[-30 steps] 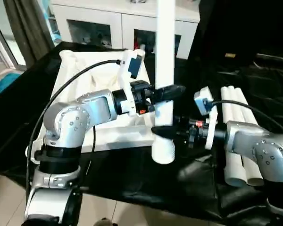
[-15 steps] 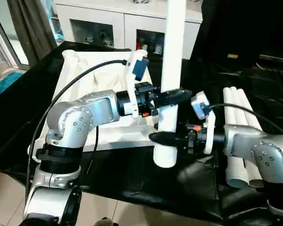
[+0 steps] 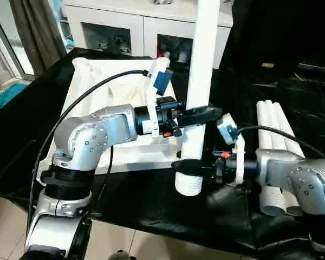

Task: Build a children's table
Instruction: Pick table leg

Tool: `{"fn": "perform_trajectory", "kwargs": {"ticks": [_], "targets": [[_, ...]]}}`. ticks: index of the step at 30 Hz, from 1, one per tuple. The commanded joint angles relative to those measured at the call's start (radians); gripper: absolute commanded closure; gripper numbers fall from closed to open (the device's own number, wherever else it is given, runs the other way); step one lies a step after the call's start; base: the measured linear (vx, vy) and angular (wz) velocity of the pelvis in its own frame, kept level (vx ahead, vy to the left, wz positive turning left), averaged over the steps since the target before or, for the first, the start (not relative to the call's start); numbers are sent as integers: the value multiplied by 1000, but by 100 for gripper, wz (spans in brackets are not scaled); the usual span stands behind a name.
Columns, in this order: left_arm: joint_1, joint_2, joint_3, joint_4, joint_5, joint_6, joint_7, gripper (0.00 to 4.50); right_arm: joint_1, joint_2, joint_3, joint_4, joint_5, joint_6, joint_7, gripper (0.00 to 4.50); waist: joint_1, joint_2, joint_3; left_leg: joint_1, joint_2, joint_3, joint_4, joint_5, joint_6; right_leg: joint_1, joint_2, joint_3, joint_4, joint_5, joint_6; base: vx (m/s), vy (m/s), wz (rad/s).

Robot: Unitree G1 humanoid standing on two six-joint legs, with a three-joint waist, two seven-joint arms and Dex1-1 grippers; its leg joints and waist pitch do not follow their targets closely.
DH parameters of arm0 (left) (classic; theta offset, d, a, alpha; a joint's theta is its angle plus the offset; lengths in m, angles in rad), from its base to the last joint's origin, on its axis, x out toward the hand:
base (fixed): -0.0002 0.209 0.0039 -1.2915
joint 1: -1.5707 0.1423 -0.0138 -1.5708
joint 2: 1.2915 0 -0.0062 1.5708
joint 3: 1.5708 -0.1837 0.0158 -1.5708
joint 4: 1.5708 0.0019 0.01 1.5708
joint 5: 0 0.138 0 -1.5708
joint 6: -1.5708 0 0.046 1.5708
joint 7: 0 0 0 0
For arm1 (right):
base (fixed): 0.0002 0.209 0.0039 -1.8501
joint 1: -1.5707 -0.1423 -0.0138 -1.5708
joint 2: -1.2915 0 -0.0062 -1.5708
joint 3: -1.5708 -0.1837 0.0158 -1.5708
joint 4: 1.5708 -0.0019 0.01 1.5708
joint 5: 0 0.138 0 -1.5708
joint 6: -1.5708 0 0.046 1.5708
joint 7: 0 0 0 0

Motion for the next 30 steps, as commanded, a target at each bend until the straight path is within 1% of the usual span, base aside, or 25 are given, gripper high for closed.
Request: {"fn": "perform_trajectory", "kwargs": {"ticks": [1,2,4,6,14,16,17,18,19,20,22,23,24,25,27,28,29,30], "targets": [[-1,4,-10,-32,-3,-3,-14,264,-1,-12,4,-18,13,10,-2,229,2,-12,-73,10,61,-21,-68,-32,5,57,-73,49,-71,-54,-214,0,0,0],[1,5,-12,-36,-5,-1,-16,264,-2,-12,5,-18,12,9,-3,229,2,-12,-73,10,61,-21,-68,-32,5,57,-73,49,-71,-54,-213,0,0,0],[5,8,-17,-42,-6,2,-23,264,-3,-10,7,-17,11,7,-3,245,1,-13,-73,9,61,-21,-68,-33,5,57,-73,49,-71,-58,-213,0,0,0],[8,11,-23,-47,-7,5,-27,264,-4,-8,9,-16,10,4,-4,248,2,-12,-72,10,61,-21,-68,-39,3,56,-73,49,-73,-73,-211,0,0,0],[11,12,-28,-54,-13,10,-31,264,0,-9,17,-20,7,-5,-4,252,2,-11,-73,10,61,-21,-68,-36,3,56,-72,49,-71,-58,-214,0,0,0],[11,16,-35,-53,-3,-3,-37,264,0,-8,17,-18,5,-10,-7,252,2,-11,-73,10,61,-21,-68,-37,2,57,-73,49,-71,-63,-212,0,0,0],[11,16,-38,-52,11,-12,-25,264,0,-8,15,-17,4,-12,-9,252,2,-10,-73,10,61,-22,-69,-38,2,57,-73,49,-71,-64,-211,0,0,0],[9,8,-33,-44,11,-15,-18,229,1,-7,14,-16,4,-15,-9,252,2,-10,-73,11,62,-21,-68,-42,0,56,-72,49,-72,-69,-211,0,0,0],[8,6,-31,-41,11,-16,-16,229,1,-7,14,-16,4,-15,-10,252,2,-10,-73,10,61,-21,-68,-43,-1,57,-73,50,-72,-69,-211,0,0,0],[1,0,-18,-24,8,-10,-3,194,-1,-3,7,-14,4,-21,-15,252,1,-10,-73,10,61,-21,-68,-43,-1,57,-73,50,-72,-67,-212,0,0,0],[-2,-7,-2,-13,3,-19,1,185,-2,2,2,-12,-1,-32,-22,253,1,-11,-73,10,61,-21,-68,-41,-1,57,-72,49,-72,-67,-211,0,0,0],[-2,-12,8,-9,3,-32,3,173,-2,6,-1,-10,-4,-38,-27,253,2,-11,-73,10,61,-21,-68,-38,-1,57,-72,49,-71,-64,-213,0,0,0],[0,-23,23,-5,10,-70,8,160,-2,14,-8,-8,-5,-45,-35,255,2,-8,-73,9,61,-22,-68,-37,0,57,-73,49,-72,-59,-216,0,0,0],[1,-34,37,-2,14,-98,15,151,-1,19,-12,-8,-8,-54,-40,255,2,-10,-73,9,61,-21,-68,-39,2,57,-73,49,-74,-54,-218,0,0,0],[-4,-66,79,20,48,-197,69,147,-4,44,-36,1,-4,-64,-69,255,1,-9,-74,8,62,-22,-68,-45,1,60,-74,48,-73,-49,-222,0,0,0],[-11,-90,112,39,70,-282,95,146,-4,58,-48,3,-8,-83,-83,255,0,-11,-73,6,62,-23,-69,-46,4,61,-74,49,-76,-53,-217,0,0,0],[-18,-109,139,51,68,-324,111,146,-4,68,-55,7,-13,-94,-98,256,1,-12,-74,7,61,-23,-68,-52,4,62,-75,48,-78,-66,-209,0,0,0],[-28,-123,174,64,54,-345,133,146,-4,82,-61,12,-27,-117,-119,256,-1,-13,-74,7,62,-22,-69,-53,2,61,-74,48,-77,-66,-208,0,0,0]]}}
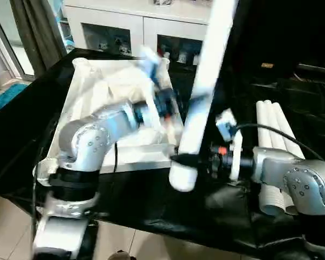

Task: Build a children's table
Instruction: Pick table leg

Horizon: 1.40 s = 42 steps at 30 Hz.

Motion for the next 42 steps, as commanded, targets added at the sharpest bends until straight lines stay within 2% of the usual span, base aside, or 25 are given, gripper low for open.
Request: {"fn": "perform_trajectory", "kwargs": {"ticks": [1,4,6,9,11,13,14,15,17,18,20,23,25,26,28,29,30,31,33,34,35,36,37,40,42], "targets": [[-29,-12,60,25,3,-60,46,146,-6,12,-30,5,-18,-45,-35,257,1,-13,-75,7,61,-22,-68,-48,2,59,-75,48,-77,-64,-206,0,0,0],[-42,-24,130,41,-20,-111,70,146,-15,67,-54,40,-56,-105,-124,257,-1,-9,-75,7,61,-23,-69,-42,1,54,-74,47,-75,-54,-207,0,0,0],[-35,-14,144,40,-25,-125,60,146,-22,95,-67,60,-68,-119,-165,257,-2,-8,-75,11,61,-22,-69,-52,-5,54,-73,46,-75,-65,-209,0,0,0],[-6,32,111,31,13,-132,11,146,-26,123,-67,85,-116,-163,-227,257,-4,-6,-75,12,60,-22,-72,-53,-15,51,-70,46,-74,-70,-197,0,0,0],[36,109,36,20,78,-125,-64,146,-26,131,-45,105,-183,-235,-265,257,-3,-2,-75,14,62,-24,-74,-49,-20,46,-71,47,-73,-72,-184,0,0,0],[104,272,-166,35,301,-233,-169,146,-22,137,-13,141,-284,-426,-266,258,-4,3,-74,15,64,-24,-78,-61,-35,42,-69,48,-74,-92,-135,0,0,0],[105,274,-168,35,304,-234,-171,146,-22,137,-13,142,-285,-429,-265,259,-10,3,-75,15,63,-22,-79,-74,-42,42,-68,50,-72,-93,-123,0,0,0],[136,346,-264,65,413,-302,-212,146,-15,121,19,155,-337,-490,-265,259,-6,3,-76,15,63,-26,-79,-71,-43,43,-68,48,-74,-92,-113,0,0,0],[161,381,-320,92,472,-348,-245,146,-11,107,38,165,-362,-481,-280,259,-9,7,-76,16,63,-26,-80,-66,-44,40,-66,49,-71,-63,-113,0,0,0],[187,409,-372,121,525,-400,-280,146,-7,99,49,177,-375,-462,-294,259,-12,9,-76,16,63,-23,-81,-75,-50,41,-66,50,-68,-47,-132,0,0,0],[209,422,-417,152,559,-454,-325,146,0,94,48,189,-391,-464,-312,259,-10,7,-76,16,63,-23,-82,-80,-47,40,-68,50,-69,-29,-159,0,0,0],[207,415,-457,202,591,-489,-334,146,9,99,35,195,-396,-471,-324,259,-12,7,-75,16,64,-20,-82,-104,-51,41,-69,50,-66,-29,-183,0,0,0],[200,412,-477,233,612,-522,-336,183,13,107,26,203,-403,-500,-321,259,-12,6,-74,13,64,-22,-84,-123,-51,42,-73,51,-69,-50,-184,0,0,0],[192,408,-488,263,624,-539,-346,183,16,107,25,207,-408,-518,-316,259,-16,10,-74,13,64,-23,-84,-138,-54,43,-74,51,-70,-65,-182,0,0,0],[172,391,-499,329,651,-570,-344,186,22,104,25,207,-415,-534,-312,259,-20,8,-74,14,64,-23,-84,-146,-53,43,-76,52,-71,-73,-183,0,0,0],[157,380,-506,375,668,-591,-344,207,27,104,22,203,-410,-533,-311,259,-21,6,-73,11,62,-23,-84,-146,-48,43,-74,52,-76,-79,-180,0,0,0],[140,369,-508,425,680,-613,-355,221,30,102,23,197,-408,-532,-311,259,-24,21,-74,16,62,-23,-83,-158,-54,40,-72,52,-78,-75,-181,0,0,0],[125,366,-519,469,691,-627,-379,221,36,98,24,187,-404,-525,-308,259,-25,19,-76,13,61,-25,-82,-148,-53,45,-72,51,-73,-47,-187,0,0,0],[113,367,-531,505,703,-640,-395,228,44,96,25,175,-402,-520,-306,259,-25,17,-77,13,63,-25,-82,-145,-47,45,-74,51,-71,-24,-198,0,0,0],[108,367,-533,520,708,-647,-395,245,47,96,24,172,-403,-519,-306,259,-25,30,-79,12,63,-27,-80,-140,-48,47,-75,51,-66,-5,-209,0,0,0],[101,366,-532,540,710,-655,-401,245,52,96,23,166,-403,-518,-306,259,-28,25,-79,13,64,-26,-81,-142,-46,46,-74,50,-68,2,-213,0,0,0],[101,366,-532,540,710,-655,-401,268,52,96,23,166,-403,-518,-306,259,-29,22,-79,13,64,-25,-79,-140,-37,48,-75,50,-66,16,-228,0,0,0],[91,366,-531,569,714,-663,-414,267,60,96,21,158,-399,-515,-305,259,-28,34,-79,13,64,-26,-78,-141,-37,47,-76,51,-66,17,-233,0,0,0],[83,369,-530,596,720,-667,-429,296,68,96,20,150,-397,-513,-304,259,-28,28,-77,14,65,-25,-79,-161,-34,47,-75,51,-70,-5,-239,0,0,0],[74,370,-520,634,725,-686,-455,316,77,94,20,142,-397,-512,-303,259,-26,30,-77,15,66,-25,-80,-171,-35,46,-77,51,-72,-37,-236,0,0,0]]}}
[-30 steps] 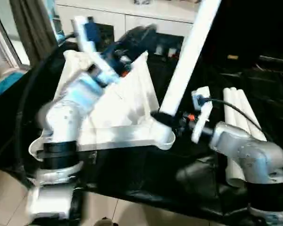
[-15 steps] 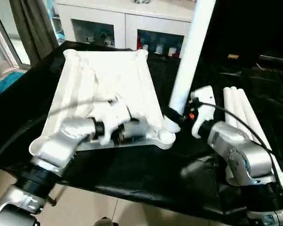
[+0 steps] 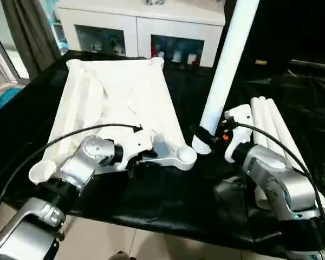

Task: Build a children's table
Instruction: Pick table leg

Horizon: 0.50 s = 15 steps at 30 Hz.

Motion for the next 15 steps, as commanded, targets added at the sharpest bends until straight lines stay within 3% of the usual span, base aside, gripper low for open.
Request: {"fn": "perform_trajectory", "kwargs": {"ticks": [1,3,12,13,15], "targets": [[-13,5,7,28,15,-14,-20,316,1,-7,-11,-34,5,7,0,259,-2,16,-74,22,65,-25,-80,-178,-33,53,-76,51,-73,-44,-239,0,0,0],[-17,1,25,47,4,-23,-34,354,2,-8,-11,-35,7,12,2,259,-3,14,-74,21,64,-26,-81,-185,-34,54,-76,50,-74,-54,-239,0,0,0],[-24,-7,44,73,-5,-40,-65,419,-5,-10,-11,-27,10,21,18,259,-4,14,-73,21,67,-25,-82,-193,-31,51,-78,51,-76,-80,-239,0,0,0],[-23,-7,46,74,-5,-41,-69,432,-7,-10,-10,-26,11,24,20,259,-3,8,-73,20,67,-25,-82,-185,-29,52,-78,51,-75,-71,-239,0,0,0],[-21,-10,52,77,-6,-38,-77,444,-12,-3,-11,-25,22,36,22,259,-3,12,-73,21,67,-26,-82,-178,-25,52,-79,51,-74,-64,-242,0,0,0]]}}
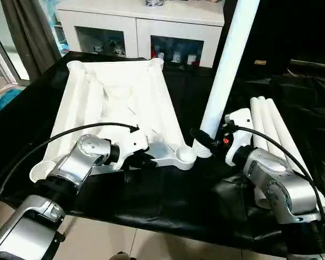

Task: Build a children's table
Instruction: Pick table leg, then insert table leg to table base

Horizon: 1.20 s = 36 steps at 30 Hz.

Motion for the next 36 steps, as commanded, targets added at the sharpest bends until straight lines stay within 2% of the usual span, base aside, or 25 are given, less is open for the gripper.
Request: {"fn": "perform_trajectory", "kwargs": {"ticks": [1,3,5,7,8,10,11,12,14,17,20,23,26,31,36], "targets": [[-11,-4,18,12,1,3,-2,447,-19,3,-12,-23,20,19,11,259,-1,9,-73,20,68,-26,-82,-178,-23,52,-79,51,-74,-63,-243,0,0,0],[-9,-5,20,8,-3,5,-7,447,-24,8,-13,-24,33,34,16,259,-1,10,-73,20,68,-26,-82,-179,-21,52,-79,51,-74,-64,-245,0,0,0],[17,-5,17,-55,-28,37,-40,449,-46,15,-13,-35,113,137,63,259,-3,9,-73,21,68,-26,-82,-177,-14,53,-79,50,-72,-55,-254,0,0,0],[46,-6,9,-126,-43,71,-63,450,-57,-7,12,-31,125,176,110,259,-4,10,-74,21,72,-26,-81,-163,-11,53,-80,50,-69,-34,-263,0,0,0],[48,-7,8,-131,-44,74,-65,450,-58,-9,14,-30,125,177,113,259,-3,10,-75,19,73,-27,-81,-154,-10,55,-80,49,-66,-20,-266,0,0,0],[58,-9,6,-157,-46,87,-70,450,-60,-16,23,-25,117,176,122,259,2,9,-74,21,70,-21,-78,-132,1,50,-80,50,-69,-8,-265,0,0,0],[85,-26,1,-210,-55,126,-57,450,-73,-32,62,18,71,160,137,259,3,5,-73,19,71,-22,-79,-134,-1,52,-81,50,-68,-22,-267,0,0,0],[93,-31,0,-227,-55,139,-52,450,-76,-34,73,30,58,154,140,259,3,5,-73,19,71,-22,-79,-138,-4,52,-80,49,-68,-34,-266,0,0,0],[104,-30,-5,-249,-52,154,-51,450,-80,-32,79,43,49,147,138,259,3,1,-70,21,70,-20,-80,-156,-11,49,-80,50,-76,-83,-258,0,0,0],[118,-24,-6,-282,-42,175,-54,450,-92,-36,87,53,44,162,134,259,2,3,-68,21,71,-22,-83,-179,-20,48,-81,52,-80,-141,-234,0,0,0],[127,-22,6,-305,-25,189,-43,450,-94,-52,96,43,45,181,147,259,4,0,-69,20,69,-22,-82,-159,-15,49,-79,52,-78,-127,-227,0,0,0],[127,-18,15,-314,-21,202,-43,450,-87,-68,94,31,49,197,165,259,4,1,-71,18,68,-21,-80,-141,-6,49,-78,51,-76,-95,-227,0,0,0],[127,-16,17,-314,-21,205,-41,450,-76,-75,93,23,55,207,171,259,4,6,-71,17,67,-23,-80,-150,-6,50,-78,51,-77,-100,-227,0,0,0],[131,-18,22,-321,-19,214,-37,450,-55,-80,97,4,71,229,183,259,4,6,-71,18,68,-23,-81,-162,-11,50,-78,50,-79,-106,-230,0,0,0],[129,-21,22,-320,-17,216,-35,450,-40,-81,116,-1,56,227,184,259,3,6,-71,18,68,-24,-81,-161,-13,49,-77,51,-79,-107,-229,0,0,0]]}}
